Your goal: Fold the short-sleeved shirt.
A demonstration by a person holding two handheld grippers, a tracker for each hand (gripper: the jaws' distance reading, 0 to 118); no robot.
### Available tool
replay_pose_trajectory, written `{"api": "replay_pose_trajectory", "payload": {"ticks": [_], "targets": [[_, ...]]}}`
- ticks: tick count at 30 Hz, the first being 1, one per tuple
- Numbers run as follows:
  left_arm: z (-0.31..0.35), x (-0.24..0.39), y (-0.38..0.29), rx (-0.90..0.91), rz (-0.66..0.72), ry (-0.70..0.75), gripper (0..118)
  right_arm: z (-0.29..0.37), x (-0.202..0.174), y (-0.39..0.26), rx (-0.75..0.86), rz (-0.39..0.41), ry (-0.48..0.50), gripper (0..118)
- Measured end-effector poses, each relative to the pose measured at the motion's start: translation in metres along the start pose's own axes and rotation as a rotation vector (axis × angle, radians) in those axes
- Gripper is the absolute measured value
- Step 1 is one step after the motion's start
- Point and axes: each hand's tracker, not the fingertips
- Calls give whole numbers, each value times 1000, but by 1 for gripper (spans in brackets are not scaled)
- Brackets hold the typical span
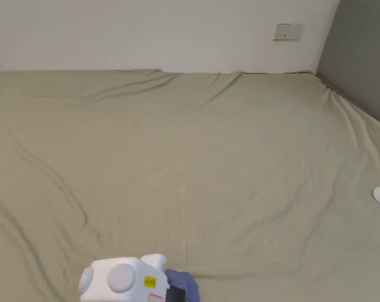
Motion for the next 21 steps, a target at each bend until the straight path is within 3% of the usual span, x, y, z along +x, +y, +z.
{"api": "replay_pose_trajectory", "payload": {"ticks": [1, 2, 6, 8, 9, 10, 11, 18, 21], "targets": [[13, -7, 3, 24, 35, -61, 55, 0, 2, -2, -2, -2, -2, 0], [29, -11, 4, 70, 61, -80, 62, -2, 3, -3, -4, -7, -1, 0], [104, -9, -11, 338, 98, 27, 63, -6, 6, -9, -13, -25, 4, 0], [122, -4, -21, 358, 71, 94, 57, -10, 6, -12, -19, -35, 11, 0], [118, -10, -21, 320, 51, 101, 47, -12, 7, -14, -24, -40, 17, 0], [113, -5, -24, 259, 23, 105, 27, -15, 8, -16, -31, -46, 22, 0], [103, 2, -30, 210, 0, 93, 20, -17, 8, -19, -37, -46, 24, 0], [-23, 56, -45, -32, -100, -59, 20, -19, 10, -23, -60, -84, 2, 0], [-71, 44, -33, -96, 38, -44, 20, -15, 13, -20, -41, -119, -6, 0]]}}
